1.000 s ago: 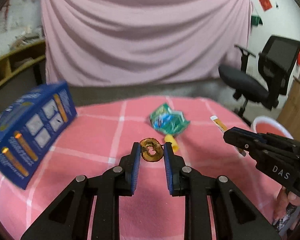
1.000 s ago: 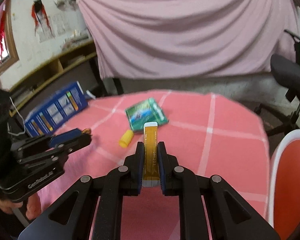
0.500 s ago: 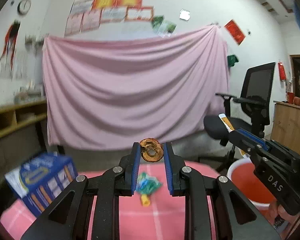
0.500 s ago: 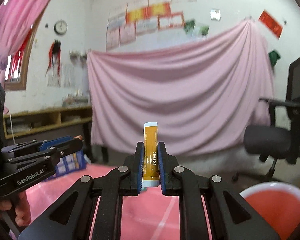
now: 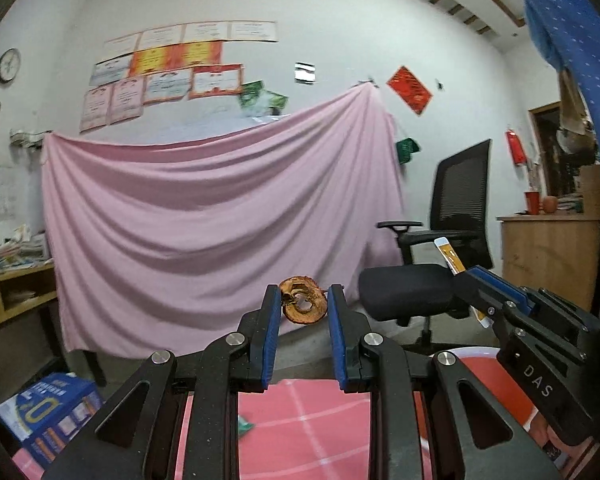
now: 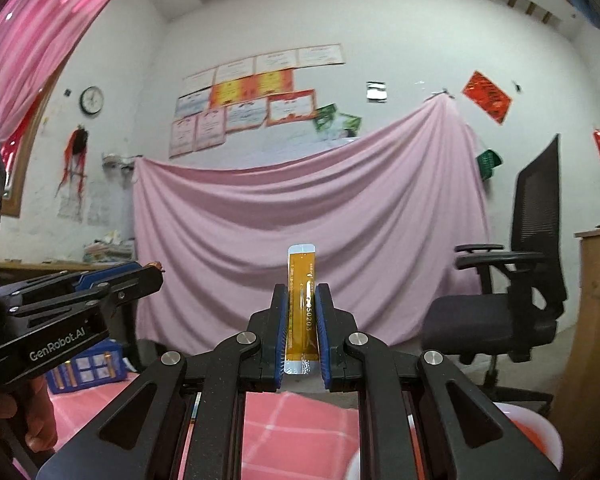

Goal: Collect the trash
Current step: 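Carry the cookie and yellow sachet over the bucket and open both tools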

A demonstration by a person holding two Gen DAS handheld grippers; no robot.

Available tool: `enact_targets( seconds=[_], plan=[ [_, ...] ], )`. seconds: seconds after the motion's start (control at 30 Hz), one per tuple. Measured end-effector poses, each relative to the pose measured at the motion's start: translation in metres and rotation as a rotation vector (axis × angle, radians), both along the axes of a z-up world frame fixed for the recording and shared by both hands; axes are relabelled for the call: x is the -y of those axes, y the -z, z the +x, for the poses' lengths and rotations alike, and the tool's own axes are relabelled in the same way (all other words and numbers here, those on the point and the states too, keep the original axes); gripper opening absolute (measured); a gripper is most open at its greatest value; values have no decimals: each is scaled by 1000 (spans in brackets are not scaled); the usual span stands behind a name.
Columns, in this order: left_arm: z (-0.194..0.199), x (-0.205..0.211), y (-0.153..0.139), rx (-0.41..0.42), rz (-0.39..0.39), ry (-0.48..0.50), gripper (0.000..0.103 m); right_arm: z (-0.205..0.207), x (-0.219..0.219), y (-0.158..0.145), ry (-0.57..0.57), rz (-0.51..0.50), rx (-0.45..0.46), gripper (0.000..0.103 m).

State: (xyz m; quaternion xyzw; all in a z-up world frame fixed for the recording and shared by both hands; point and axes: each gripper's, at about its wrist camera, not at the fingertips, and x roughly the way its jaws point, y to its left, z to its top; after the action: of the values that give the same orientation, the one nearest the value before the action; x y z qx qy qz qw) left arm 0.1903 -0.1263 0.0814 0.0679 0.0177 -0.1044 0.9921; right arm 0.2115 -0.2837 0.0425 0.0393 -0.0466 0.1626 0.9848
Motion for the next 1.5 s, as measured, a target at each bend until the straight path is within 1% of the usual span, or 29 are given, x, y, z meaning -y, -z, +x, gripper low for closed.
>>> enact_targets(
  seconds=[0.07, 0.2, 0.37, 0.47, 0.63, 1.0, 1.43, 1.5],
  plan=[
    [2, 14, 0, -3, 13, 21, 20, -1, 13, 2, 29, 6, -10, 12],
    [8, 44, 2, -36, 46, 74, 20, -1, 36, 8, 82, 15, -39, 12],
    [15, 72, 9, -70, 67, 126, 20, 3, 65, 16, 149, 36, -110, 12],
    [23, 88, 15, -111, 68, 155, 20, 6, 76, 21, 189, 47, -159, 12],
    [35, 106, 25, -178, 61, 188, 20, 15, 88, 26, 212, 71, -224, 12],
    [57, 123, 37, -295, 47, 243, 20, 26, 106, 32, 229, 108, -306, 13],
    [72, 137, 49, -401, 46, 286, 20, 39, 122, 41, 247, 144, -409, 13],
    [74, 136, 50, -419, 40, 287, 22, 40, 124, 43, 250, 149, -423, 15]
  ],
)
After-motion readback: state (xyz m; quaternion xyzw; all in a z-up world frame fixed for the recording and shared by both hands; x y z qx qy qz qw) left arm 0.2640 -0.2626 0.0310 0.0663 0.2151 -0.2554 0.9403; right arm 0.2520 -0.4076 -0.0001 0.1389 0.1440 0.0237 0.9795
